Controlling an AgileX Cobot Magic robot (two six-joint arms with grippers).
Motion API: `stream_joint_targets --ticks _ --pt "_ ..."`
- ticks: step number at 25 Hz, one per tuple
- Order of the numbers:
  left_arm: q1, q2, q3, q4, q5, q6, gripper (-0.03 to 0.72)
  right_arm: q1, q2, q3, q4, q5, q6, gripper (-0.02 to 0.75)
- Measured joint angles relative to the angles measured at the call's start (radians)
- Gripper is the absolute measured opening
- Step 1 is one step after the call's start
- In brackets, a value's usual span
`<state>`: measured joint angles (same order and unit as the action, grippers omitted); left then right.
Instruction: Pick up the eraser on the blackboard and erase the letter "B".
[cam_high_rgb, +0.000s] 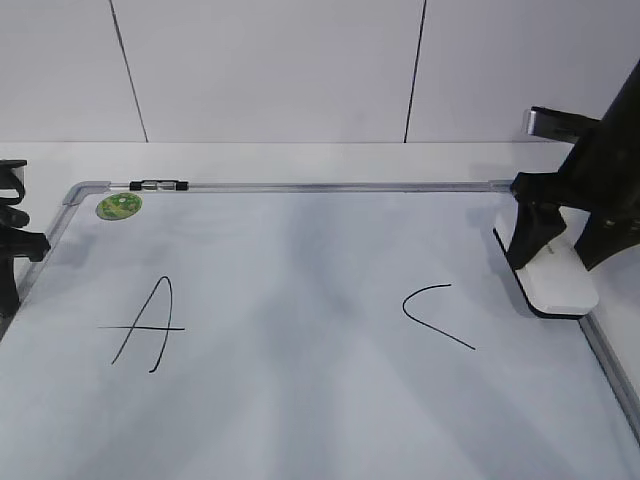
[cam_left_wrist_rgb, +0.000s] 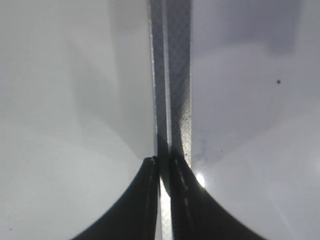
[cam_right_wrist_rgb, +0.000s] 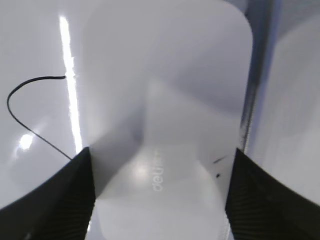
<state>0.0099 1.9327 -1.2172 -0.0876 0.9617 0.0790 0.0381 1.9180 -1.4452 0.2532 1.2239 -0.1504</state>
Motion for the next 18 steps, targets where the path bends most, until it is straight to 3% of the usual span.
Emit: stream_joint_targets --ticks 18 --pt "0.000 0.000 0.000 0.000 0.000 0.000 0.032 0.000 0.063 0.000 -0.031 -0.030 -0.003 0.550"
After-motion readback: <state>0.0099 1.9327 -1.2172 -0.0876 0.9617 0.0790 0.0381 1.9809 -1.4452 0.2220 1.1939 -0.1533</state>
